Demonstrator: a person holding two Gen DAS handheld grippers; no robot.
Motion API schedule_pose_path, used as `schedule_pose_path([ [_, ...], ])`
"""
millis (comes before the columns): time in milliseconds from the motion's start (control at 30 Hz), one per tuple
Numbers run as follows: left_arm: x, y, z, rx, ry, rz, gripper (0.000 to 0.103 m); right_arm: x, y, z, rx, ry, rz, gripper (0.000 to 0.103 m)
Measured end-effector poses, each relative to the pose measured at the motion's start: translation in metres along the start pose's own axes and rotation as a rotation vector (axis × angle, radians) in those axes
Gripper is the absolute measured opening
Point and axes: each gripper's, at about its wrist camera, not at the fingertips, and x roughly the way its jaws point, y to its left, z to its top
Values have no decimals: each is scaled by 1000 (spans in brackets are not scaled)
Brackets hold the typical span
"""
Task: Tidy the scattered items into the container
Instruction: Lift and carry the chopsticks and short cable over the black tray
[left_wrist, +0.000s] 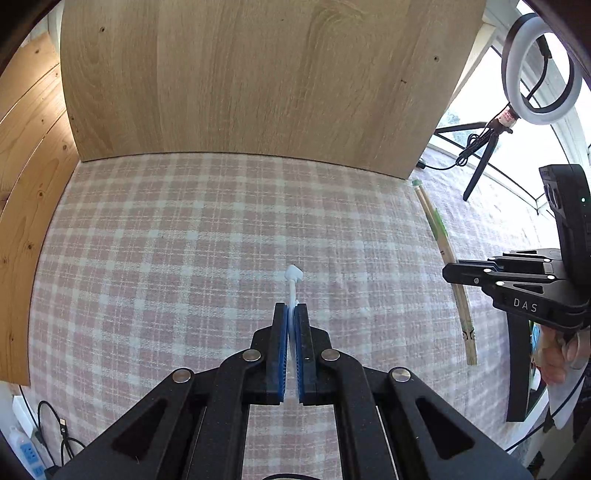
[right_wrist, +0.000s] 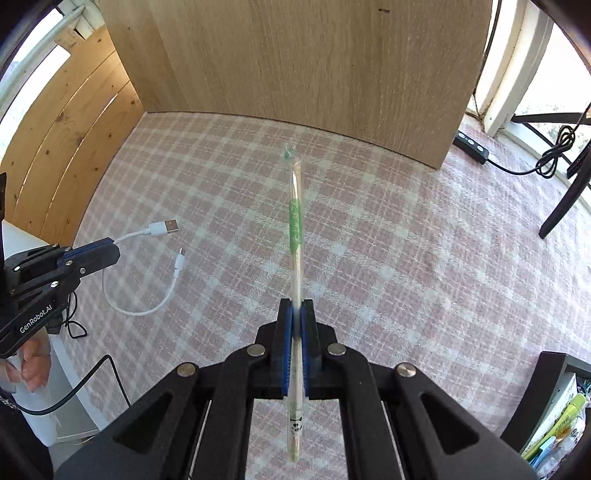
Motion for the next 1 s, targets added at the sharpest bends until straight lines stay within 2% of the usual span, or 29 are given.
schedule_pose_path([
  [100,-7,-19,16,49,-12,-12,3,-26,-21,-19,38,-33,-4,5],
  [167,-3,-23,36,81,-20,-23,3,-36,-18,-27,65,-58,-8,5],
  [200,-6,-36,38,94,-24,-30,3,-43,-18,-41,81,-70,-13,5],
  [267,-7,-58,31,118,-28,-44,3,-54,-30,-43,113,-89,-28,5],
  [333,-2,-89,28,148,-28,-67,3,-68,-38,-49,154,-101,-42,5],
  [367,7,-110,39,173,-30,-78,3,-68,-50,-46,174,-108,-49,5],
  [500,32,-186,58,265,-28,-126,3,-94,-106,-82,256,-131,-88,5],
  [800,34,-321,41,468,-6,-272,3,-149,-200,-165,458,-155,-178,5],
  [1000,34,-407,24,583,12,-361,3,-177,-245,-221,574,-167,-229,5],
])
